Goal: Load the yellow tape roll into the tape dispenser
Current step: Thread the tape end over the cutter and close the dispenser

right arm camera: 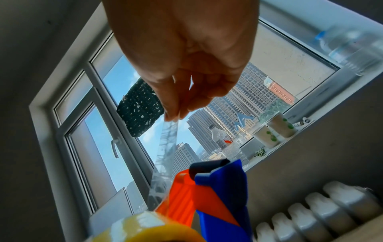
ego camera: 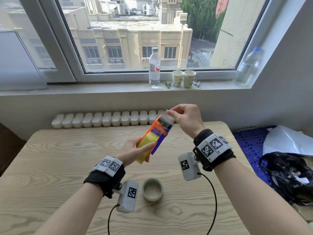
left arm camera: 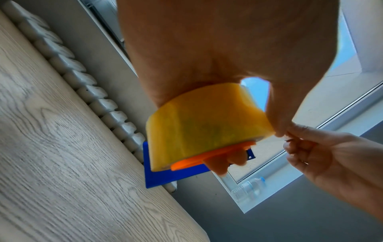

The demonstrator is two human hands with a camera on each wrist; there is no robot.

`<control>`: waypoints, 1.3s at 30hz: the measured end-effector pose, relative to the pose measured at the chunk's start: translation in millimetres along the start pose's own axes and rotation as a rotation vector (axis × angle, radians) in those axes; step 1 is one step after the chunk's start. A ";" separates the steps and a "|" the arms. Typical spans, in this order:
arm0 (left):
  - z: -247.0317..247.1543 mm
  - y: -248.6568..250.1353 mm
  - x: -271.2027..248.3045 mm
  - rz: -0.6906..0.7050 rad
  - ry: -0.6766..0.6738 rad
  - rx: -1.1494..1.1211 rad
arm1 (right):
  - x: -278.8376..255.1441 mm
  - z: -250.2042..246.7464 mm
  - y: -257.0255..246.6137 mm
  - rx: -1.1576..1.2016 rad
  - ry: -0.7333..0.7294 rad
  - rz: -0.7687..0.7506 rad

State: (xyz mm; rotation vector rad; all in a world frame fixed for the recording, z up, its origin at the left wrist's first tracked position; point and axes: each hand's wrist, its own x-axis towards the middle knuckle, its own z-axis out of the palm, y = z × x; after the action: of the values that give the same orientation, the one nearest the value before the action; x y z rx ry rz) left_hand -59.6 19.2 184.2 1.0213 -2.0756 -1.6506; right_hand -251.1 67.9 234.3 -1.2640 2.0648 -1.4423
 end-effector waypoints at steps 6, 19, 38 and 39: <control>-3.6 -3.3 11.7 -0.042 0.069 0.042 | -3.4 -1.5 -1.6 0.019 0.067 -0.046; 0.3 -12.4 6.0 -0.102 0.113 -0.053 | 16.1 3.6 36.9 -0.074 0.045 0.170; -1.9 4.8 6.3 -0.071 0.035 0.017 | 5.2 15.6 56.7 0.175 0.069 0.297; -2.4 5.3 6.6 -0.068 0.034 0.010 | 5.0 15.1 55.8 0.175 0.079 0.279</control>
State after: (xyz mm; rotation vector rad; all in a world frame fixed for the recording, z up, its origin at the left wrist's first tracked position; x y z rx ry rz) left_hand -64.5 13.4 188.6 1.1274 -2.0514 -1.6448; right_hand -270.3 60.5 180.1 -0.8268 2.0176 -1.5219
